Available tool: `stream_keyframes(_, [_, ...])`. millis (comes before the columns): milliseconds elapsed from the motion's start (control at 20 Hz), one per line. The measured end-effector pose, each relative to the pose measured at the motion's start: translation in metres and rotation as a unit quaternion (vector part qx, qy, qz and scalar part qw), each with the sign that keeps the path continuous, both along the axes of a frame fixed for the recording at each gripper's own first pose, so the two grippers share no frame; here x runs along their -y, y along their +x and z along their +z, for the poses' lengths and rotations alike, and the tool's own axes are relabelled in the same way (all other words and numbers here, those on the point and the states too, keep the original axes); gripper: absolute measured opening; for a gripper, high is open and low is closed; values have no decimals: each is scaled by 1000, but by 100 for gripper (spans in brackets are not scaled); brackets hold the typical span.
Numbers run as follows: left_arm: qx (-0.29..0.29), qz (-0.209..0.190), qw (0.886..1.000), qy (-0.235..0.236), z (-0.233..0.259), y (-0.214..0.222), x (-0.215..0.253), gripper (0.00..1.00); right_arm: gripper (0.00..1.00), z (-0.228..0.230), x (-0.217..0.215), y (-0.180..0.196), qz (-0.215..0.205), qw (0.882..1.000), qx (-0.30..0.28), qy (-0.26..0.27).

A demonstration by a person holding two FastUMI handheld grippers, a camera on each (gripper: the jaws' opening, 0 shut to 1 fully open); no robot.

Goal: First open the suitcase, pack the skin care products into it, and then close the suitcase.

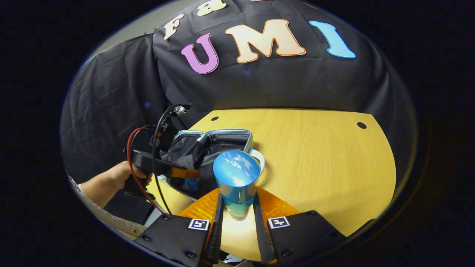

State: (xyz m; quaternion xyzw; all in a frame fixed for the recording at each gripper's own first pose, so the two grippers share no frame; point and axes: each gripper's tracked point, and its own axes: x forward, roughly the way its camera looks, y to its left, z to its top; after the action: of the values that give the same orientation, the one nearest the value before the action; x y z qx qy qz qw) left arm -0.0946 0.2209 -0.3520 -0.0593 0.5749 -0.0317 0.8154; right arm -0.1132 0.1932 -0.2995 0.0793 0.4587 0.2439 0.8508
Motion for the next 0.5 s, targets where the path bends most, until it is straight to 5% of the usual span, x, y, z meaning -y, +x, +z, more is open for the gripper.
stream_keyframes(250, [4,-2,1000,-24,-16,12,-4,23,43,-11,-40,11,-12,1000,-22,11])
stream_keyframes(450, [65,-9,996,-60,9,28,-1,96,43,-22,-74,19,-15,999,-34,14])
stream_keyframes(500, [78,-12,995,-67,22,32,-3,95,43,-27,-83,19,-13,999,-38,14])
